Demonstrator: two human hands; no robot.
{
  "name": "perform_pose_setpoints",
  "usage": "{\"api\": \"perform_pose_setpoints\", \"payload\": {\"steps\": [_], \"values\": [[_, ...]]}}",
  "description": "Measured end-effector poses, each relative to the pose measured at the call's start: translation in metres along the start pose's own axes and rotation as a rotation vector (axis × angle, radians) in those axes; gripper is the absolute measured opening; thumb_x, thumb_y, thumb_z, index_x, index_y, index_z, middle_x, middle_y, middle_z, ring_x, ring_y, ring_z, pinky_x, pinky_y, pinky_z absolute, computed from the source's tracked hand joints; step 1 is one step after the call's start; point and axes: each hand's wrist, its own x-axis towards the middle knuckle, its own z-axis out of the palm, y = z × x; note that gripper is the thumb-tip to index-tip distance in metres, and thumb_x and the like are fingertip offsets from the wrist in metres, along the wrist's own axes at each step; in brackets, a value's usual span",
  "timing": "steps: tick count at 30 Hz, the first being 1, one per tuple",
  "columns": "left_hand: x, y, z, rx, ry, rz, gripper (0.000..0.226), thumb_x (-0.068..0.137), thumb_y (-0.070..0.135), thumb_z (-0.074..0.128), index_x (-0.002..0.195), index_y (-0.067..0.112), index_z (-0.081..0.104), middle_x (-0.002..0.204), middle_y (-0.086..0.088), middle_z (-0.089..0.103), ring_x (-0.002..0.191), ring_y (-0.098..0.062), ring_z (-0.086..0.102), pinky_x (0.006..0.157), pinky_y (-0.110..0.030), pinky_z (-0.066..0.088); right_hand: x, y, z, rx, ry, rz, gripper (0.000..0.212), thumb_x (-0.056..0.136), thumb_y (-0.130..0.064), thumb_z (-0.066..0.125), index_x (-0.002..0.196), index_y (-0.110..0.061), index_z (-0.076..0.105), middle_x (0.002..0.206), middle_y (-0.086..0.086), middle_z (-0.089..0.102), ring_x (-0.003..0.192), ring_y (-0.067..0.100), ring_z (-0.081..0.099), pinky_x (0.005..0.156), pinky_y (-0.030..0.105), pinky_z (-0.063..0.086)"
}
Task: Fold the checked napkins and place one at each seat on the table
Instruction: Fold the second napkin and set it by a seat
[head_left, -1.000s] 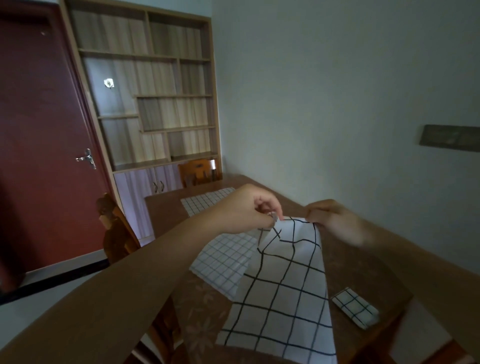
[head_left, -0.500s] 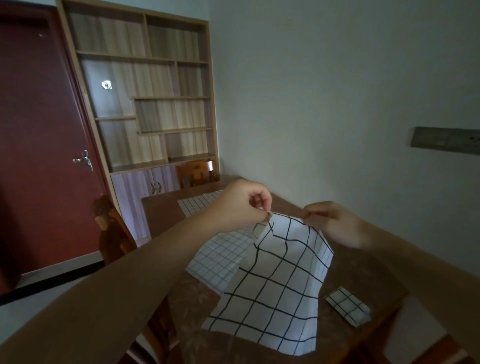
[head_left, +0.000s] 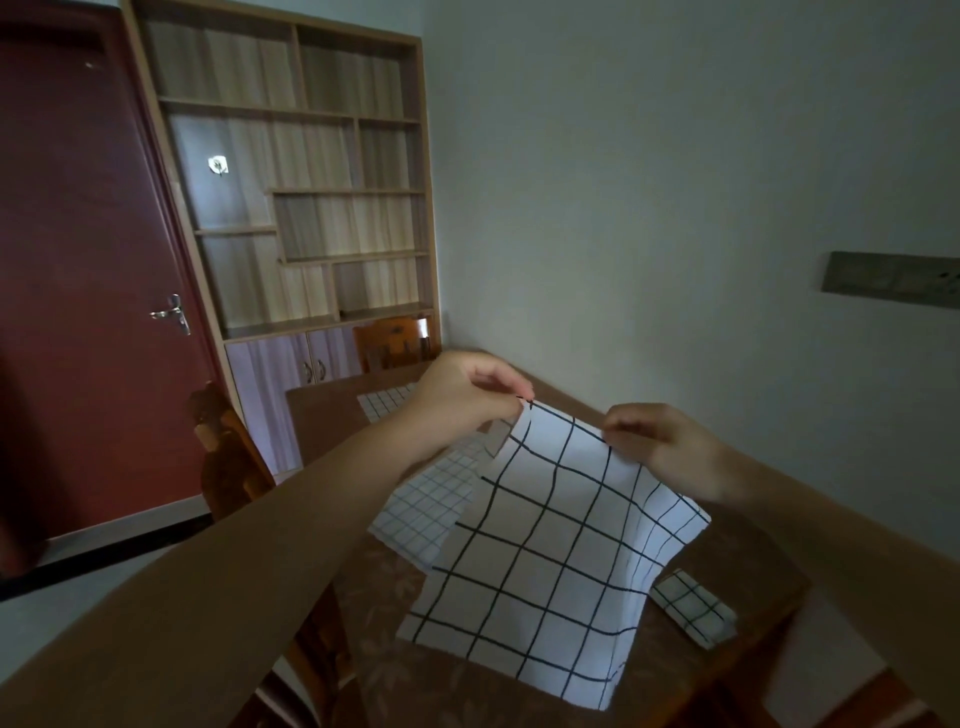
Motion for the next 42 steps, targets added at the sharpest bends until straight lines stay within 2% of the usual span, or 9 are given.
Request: {"api": "perform_pose_setpoints", "payload": {"steps": [8,12,15,18,22,25,30,34,42], "values": [[-0.008,0.004,0.001,-0.036,0.039,-0.026,0.006,0.085,0.02,0.072,0.087,0.026,0.07,0.092,0.004,0.073,0.08,-0.009,0.067,0.073,-0.024,0.052,-0.002,0.005,0.002,0.033,0.004,-0.043,0.026,0.093,-0.018,0.052,0.069,-0.023,0.058,0.064,0.003,0.046,0.057,0.019,0.039,0.052,0.034,0.032],[-0.015,0.004,-0.002,0.012,-0.124,-0.286,0.067,0.064,0.08,0.052,0.108,0.031,0.064,0.104,0.01,0.055,0.096,-0.009,0.052,0.088,-0.034,0.041,-0.001,0.0,0.001,0.081,0.09,-0.076,0.037,0.095,-0.016,0.051,0.061,-0.03,0.054,0.062,0.001,0.044,0.055,0.013,0.038,0.054,0.029,0.031],[-0.009,-0.007,-0.002,0.246,-0.225,-0.126,0.058,0.076,0.058,0.068,0.085,0.001,0.064,0.076,-0.005,0.049,0.073,-0.015,0.05,0.07,-0.032,0.038,-0.004,0.002,-0.003,0.109,0.092,-0.052,0.028,0.09,-0.032,0.053,0.063,-0.029,0.056,0.062,0.001,0.044,0.058,0.021,0.038,0.055,0.038,0.033],[-0.004,-0.011,-0.001,0.298,-0.277,-0.046,0.037,0.086,0.033,0.071,0.058,0.014,0.056,0.055,0.008,0.046,0.052,-0.007,0.046,0.058,-0.026,0.036,-0.012,0.0,-0.005,0.087,-0.012,-0.041,0.024,0.084,-0.049,0.062,0.072,-0.028,0.062,0.067,-0.003,0.052,0.063,0.019,0.049,0.062,0.038,0.041],[-0.002,-0.002,0.012,0.343,-0.365,0.014,0.016,0.088,0.026,0.069,0.098,0.015,0.076,0.093,0.007,0.076,0.084,-0.006,0.07,0.079,-0.027,0.052,-0.007,-0.02,0.012,0.115,-0.084,-0.08,0.019,0.089,-0.035,0.067,0.104,-0.024,0.07,0.089,0.001,0.072,0.079,0.018,0.067,0.074,0.028,0.05],[0.0,0.0,0.012,0.392,-0.345,0.063,0.022,0.086,0.029,0.071,0.082,0.008,0.072,0.069,0.004,0.065,0.061,-0.007,0.058,0.062,-0.024,0.042,0.0,-0.026,0.023,0.089,0.041,-0.163,0.016,0.094,-0.022,0.061,0.091,-0.009,0.069,0.062,0.007,0.052,0.051,0.022,0.043,0.051,0.029,0.038],[-0.003,-0.011,-0.017,0.468,-0.284,-0.016,0.019,0.081,0.031,0.076,0.07,0.017,0.072,0.067,0.003,0.065,0.062,-0.007,0.059,0.061,-0.03,0.042,-0.001,-0.017,0.01,0.276,0.32,-0.075,0.027,0.094,-0.008,0.057,0.081,0.016,0.059,0.067,0.012,0.053,0.058,0.014,0.047,0.049,0.017,0.039],[-0.007,-0.027,-0.03,0.339,-0.15,-0.073,0.025,0.086,0.03,0.071,0.088,0.006,0.074,0.08,-0.01,0.068,0.074,-0.02,0.063,0.067,-0.031,0.045,-0.005,-0.011,0.002,0.335,0.394,0.001,0.022,0.096,-0.013,0.055,0.078,-0.015,0.067,0.061,-0.011,0.065,0.055,-0.002,0.058,0.051,0.011,0.044],[-0.006,-0.041,-0.009,-0.258,0.093,-0.206,0.022,0.084,0.012,0.073,0.106,0.013,0.073,0.105,-0.002,0.075,0.101,-0.018,0.07,0.097,-0.042,0.052,-0.003,-0.007,0.0,0.53,0.425,0.132,0.027,0.096,-0.02,0.056,0.074,-0.022,0.072,0.062,-0.007,0.066,0.059,0.013,0.06,0.056,0.026,0.045]]}}
